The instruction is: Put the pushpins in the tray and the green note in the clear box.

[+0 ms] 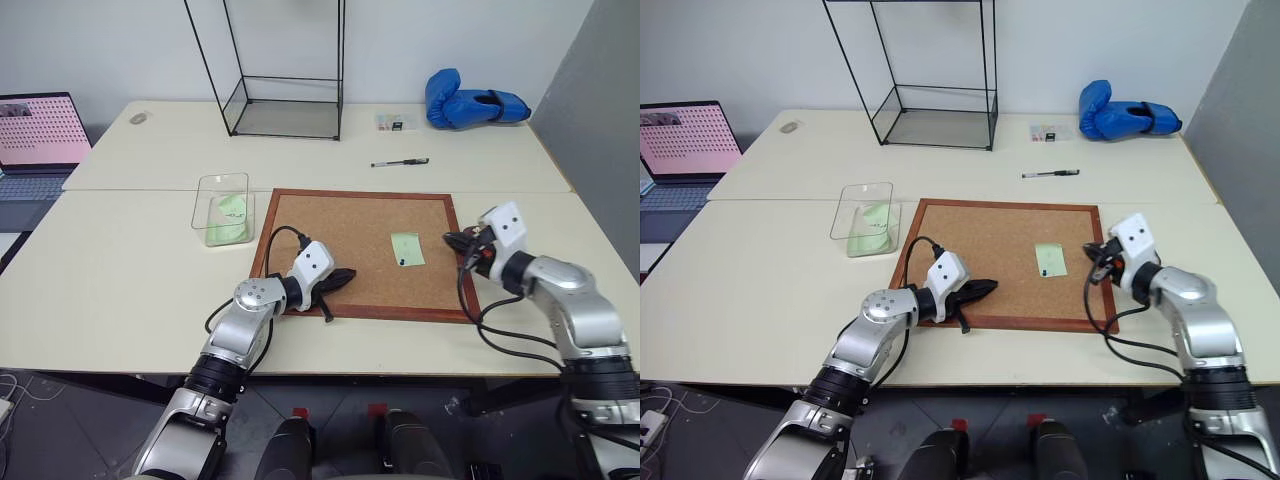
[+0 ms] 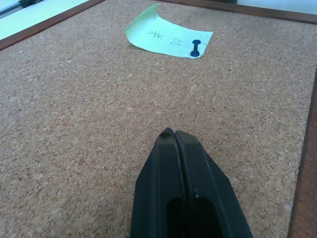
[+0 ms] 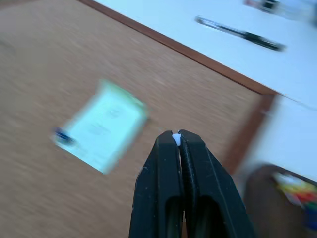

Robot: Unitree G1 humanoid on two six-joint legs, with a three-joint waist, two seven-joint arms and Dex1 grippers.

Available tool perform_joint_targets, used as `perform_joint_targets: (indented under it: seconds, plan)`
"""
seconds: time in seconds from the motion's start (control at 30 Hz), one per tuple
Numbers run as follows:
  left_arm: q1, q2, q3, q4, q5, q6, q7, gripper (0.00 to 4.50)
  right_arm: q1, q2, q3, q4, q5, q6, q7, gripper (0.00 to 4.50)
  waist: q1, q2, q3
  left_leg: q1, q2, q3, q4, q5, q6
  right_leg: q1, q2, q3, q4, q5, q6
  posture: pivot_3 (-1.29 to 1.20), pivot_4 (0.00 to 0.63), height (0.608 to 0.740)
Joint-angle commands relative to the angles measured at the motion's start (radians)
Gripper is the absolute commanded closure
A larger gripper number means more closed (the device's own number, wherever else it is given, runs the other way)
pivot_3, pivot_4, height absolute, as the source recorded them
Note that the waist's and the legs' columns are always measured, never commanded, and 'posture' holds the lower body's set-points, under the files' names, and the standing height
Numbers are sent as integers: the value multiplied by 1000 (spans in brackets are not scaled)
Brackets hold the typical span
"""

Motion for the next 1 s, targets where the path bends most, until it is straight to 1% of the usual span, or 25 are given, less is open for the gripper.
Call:
perform_joint_targets:
  seconds: [0.03, 0.27, 0.33, 0.4, 0.43, 0.5, 0.67, 0.77, 0.8, 0.9, 1.0]
  plan:
    - [27, 1, -54, 58, 43, 25, -9, 4500, -23, -54, 14, 64, -105, -94, -50, 4492, -1, 0, 0, 0, 0, 0, 0, 0, 0, 0, 0, 0, 0, 0, 0, 0, 150, 740]
    - [24, -3, -60, 61, 44, 19, -13, 4500, -51, -77, 64, 181, -227, -180, -114, 4492, -1, 1, -1, 0, 0, 1, 0, 0, 0, 0, 0, 0, 0, 0, 0, 0, 150, 740]
    - [25, -4, -60, 62, 45, 18, -10, 4500, -60, -76, 72, 207, -245, -189, -118, 4040, 0, 1, -1, 0, 0, 0, 0, 0, 0, 0, 0, 0, 0, 0, 0, 0, 150, 740]
    - [26, -4, -59, 63, 45, 16, -8, 4500, -66, -77, 79, 229, -258, -199, -120, 3717, 0, 1, -1, 0, 0, 0, 0, 0, 0, 0, 0, 0, 0, 0, 0, 0, 150, 740]
    - [27, -3, -58, 63, 45, 16, -8, 4500, -69, -75, 80, 236, -261, -202, -118, 3331, 0, 1, -1, 0, 0, 0, 0, 0, 0, 0, 0, 0, 0, 0, 0, 0, 150, 740]
    - [29, -1, -56, 63, 45, 15, -6, 4500, -77, -70, 77, 245, -262, -203, -115, 3022, 0, 1, -1, 0, 0, 0, 0, 0, 0, 0, 0, 0, 0, 0, 0, 0, 150, 740]
    - [32, -4, -56, 62, 45, 15, -1, 4500, -99, -71, 63, 260, -259, -201, -116, 2067, 0, 2, -1, 0, 0, 0, 0, 0, 0, 0, 0, 1, 0, 0, 0, 0, 150, 740]
    - [30, -5, -56, 66, 46, 12, -1, 4500, -112, -76, 45, 252, -244, -189, -111, 1498, 0, 2, -1, 0, 0, 0, 0, 0, 0, 0, 0, 0, 0, 0, 0, 0, 150, 740]
    - [30, -6, -56, 67, 46, 11, -1, 4500, -115, -79, 35, 241, -233, -181, -106, 1381, 0, 2, -1, 0, 0, 0, 0, 0, 0, 0, 0, 0, 0, 0, 0, 0, 150, 740]
    - [30, -7, -56, 70, 46, 9, -1, 4500, -120, -83, 1, 191, -175, -151, -62, 723, 0, 2, -1, 0, 0, 0, 0, 0, 0, 0, 0, 0, 0, 0, 0, 0, 150, 740]
    - [29, -7, -57, 72, 48, 6, -3, 4500, -88, -70, -11, 83, -66, -73, 52, 723, 0, 2, -1, 0, 0, 0, 0, 0, 0, 0, 0, 0, 0, 0, 0, 0, 150, 740]
